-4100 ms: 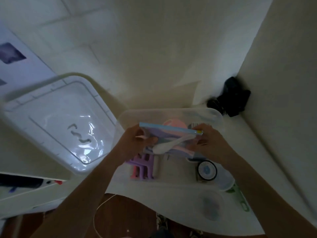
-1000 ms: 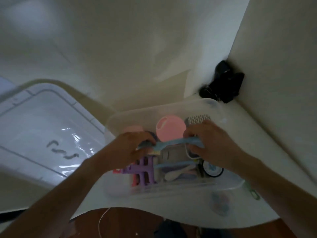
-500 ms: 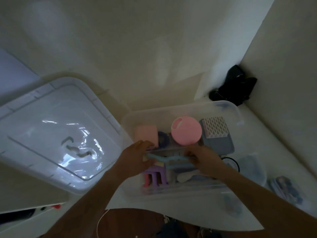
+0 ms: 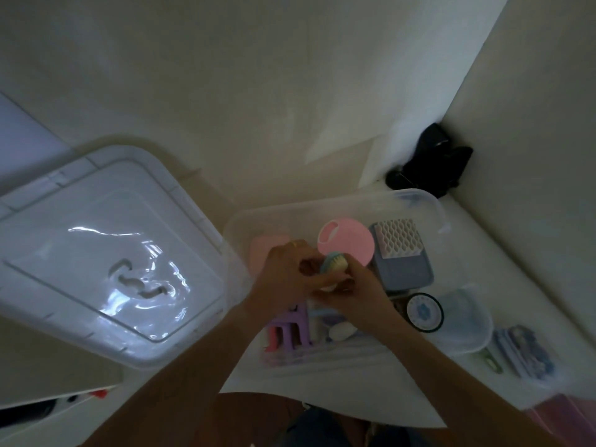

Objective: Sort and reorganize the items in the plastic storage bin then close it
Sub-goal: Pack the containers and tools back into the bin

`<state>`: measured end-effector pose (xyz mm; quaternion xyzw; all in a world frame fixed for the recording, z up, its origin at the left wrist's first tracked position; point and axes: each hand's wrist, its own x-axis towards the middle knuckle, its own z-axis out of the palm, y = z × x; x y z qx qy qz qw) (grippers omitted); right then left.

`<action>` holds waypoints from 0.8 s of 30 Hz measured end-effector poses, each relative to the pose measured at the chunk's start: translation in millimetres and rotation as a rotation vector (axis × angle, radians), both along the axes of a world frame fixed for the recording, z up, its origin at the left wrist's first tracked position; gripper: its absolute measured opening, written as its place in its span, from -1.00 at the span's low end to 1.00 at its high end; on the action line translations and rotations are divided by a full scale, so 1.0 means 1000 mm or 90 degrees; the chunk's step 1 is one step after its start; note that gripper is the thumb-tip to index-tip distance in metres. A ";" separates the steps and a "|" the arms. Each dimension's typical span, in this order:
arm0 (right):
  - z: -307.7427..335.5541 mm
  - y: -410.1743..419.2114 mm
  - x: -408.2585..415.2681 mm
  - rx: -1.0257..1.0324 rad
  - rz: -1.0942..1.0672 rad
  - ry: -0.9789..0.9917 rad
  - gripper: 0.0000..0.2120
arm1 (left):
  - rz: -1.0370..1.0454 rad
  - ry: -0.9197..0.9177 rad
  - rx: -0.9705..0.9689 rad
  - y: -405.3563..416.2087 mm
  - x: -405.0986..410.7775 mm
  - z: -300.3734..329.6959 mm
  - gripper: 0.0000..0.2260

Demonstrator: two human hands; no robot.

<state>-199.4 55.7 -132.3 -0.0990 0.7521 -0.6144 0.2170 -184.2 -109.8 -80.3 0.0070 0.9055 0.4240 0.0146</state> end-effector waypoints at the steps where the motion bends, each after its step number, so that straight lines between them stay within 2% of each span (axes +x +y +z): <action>1: -0.005 -0.002 0.002 -0.030 -0.060 -0.026 -0.58 | -0.013 -0.029 0.028 0.004 0.001 -0.001 -0.79; 3: -0.014 0.000 0.007 -0.065 -0.182 -0.146 -0.82 | -0.038 -0.073 0.068 0.006 0.007 -0.008 -0.79; 6: -0.027 0.001 0.012 -0.214 -0.329 -0.426 -0.73 | -0.013 -0.049 0.027 -0.002 0.017 -0.024 -0.77; 9: -0.043 -0.006 0.003 -0.221 -0.446 -0.535 -0.78 | 0.059 -0.009 -0.067 -0.016 0.024 -0.039 -0.78; 13: -0.077 -0.020 -0.013 -0.186 -0.490 -0.614 -0.67 | -0.132 -0.075 -0.265 -0.025 0.034 -0.058 -0.64; 16: -0.092 -0.028 -0.022 -0.145 -0.486 -0.640 -0.74 | -0.247 -0.122 -0.423 -0.020 0.036 -0.079 -0.74; 19: -0.101 -0.031 -0.029 -0.108 -0.493 -0.634 -0.81 | -0.296 -0.170 -0.484 -0.016 0.032 -0.122 -0.71; 22: -0.111 -0.030 -0.033 -0.095 -0.489 -0.629 -0.80 | -0.301 -0.179 -0.511 -0.004 0.025 -0.126 -0.53; 24: -0.110 -0.026 -0.034 -0.102 -0.486 -0.620 -0.79 | -0.293 -0.165 -0.578 0.003 0.020 -0.123 -0.54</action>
